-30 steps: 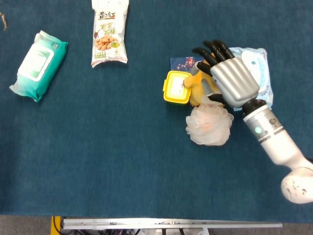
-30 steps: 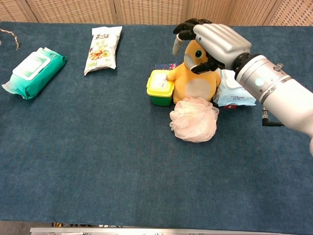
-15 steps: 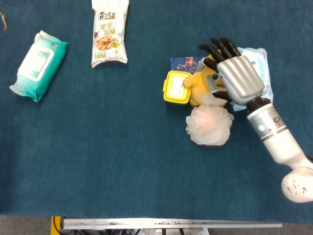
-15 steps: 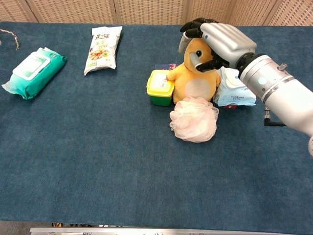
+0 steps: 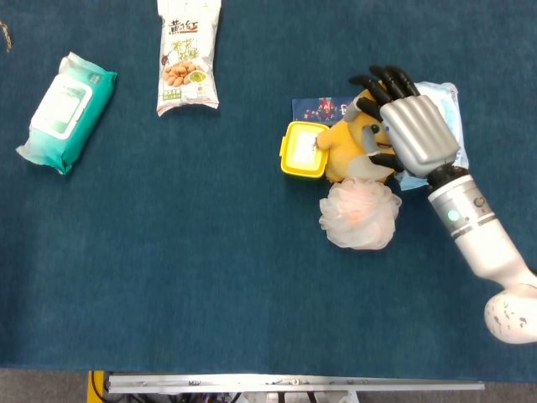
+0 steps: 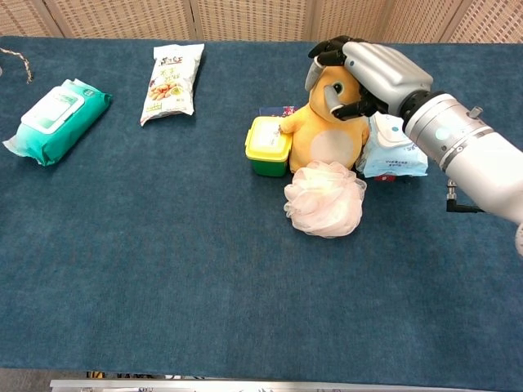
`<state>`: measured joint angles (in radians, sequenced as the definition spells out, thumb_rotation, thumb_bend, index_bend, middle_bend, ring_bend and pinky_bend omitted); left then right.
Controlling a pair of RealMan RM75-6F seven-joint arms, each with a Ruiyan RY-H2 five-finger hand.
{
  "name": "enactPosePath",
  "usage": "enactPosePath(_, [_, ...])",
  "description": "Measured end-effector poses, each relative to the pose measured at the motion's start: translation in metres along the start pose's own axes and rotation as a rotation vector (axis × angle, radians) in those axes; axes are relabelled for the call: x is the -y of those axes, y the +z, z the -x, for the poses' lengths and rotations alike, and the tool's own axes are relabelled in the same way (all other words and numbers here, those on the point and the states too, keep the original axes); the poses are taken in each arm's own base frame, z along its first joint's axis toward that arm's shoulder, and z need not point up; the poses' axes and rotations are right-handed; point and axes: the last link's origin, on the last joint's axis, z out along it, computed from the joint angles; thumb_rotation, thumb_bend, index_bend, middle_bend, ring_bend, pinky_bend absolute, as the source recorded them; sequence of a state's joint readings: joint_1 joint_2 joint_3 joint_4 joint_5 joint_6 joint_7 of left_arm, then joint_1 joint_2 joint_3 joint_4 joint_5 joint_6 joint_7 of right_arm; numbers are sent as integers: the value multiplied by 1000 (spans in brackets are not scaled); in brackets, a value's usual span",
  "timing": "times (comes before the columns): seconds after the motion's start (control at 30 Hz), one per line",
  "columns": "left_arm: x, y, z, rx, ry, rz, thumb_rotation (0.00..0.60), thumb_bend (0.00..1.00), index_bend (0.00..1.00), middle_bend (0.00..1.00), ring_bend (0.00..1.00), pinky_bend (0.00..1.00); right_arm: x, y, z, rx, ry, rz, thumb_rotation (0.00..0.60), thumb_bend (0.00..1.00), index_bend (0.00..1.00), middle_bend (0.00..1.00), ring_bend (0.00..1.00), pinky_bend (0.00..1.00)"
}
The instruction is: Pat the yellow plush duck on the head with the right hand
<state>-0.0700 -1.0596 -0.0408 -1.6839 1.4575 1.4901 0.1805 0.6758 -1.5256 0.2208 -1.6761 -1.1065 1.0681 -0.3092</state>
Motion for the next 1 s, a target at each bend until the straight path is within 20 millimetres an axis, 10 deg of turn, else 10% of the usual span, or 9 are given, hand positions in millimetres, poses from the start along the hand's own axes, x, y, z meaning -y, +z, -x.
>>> enactPosePath(0.5, [1, 0, 0, 1, -2, -3, 600, 79, 348, 259, 143, 290, -1, 3, 0, 112, 277, 25, 600, 565, 406, 153, 41, 0])
enactPosePath(1.0, [0, 1, 1, 5, 2, -3, 600, 80, 348, 259, 143, 290, 5, -3, -8, 41, 130, -76, 600, 573, 406, 153, 41, 0])
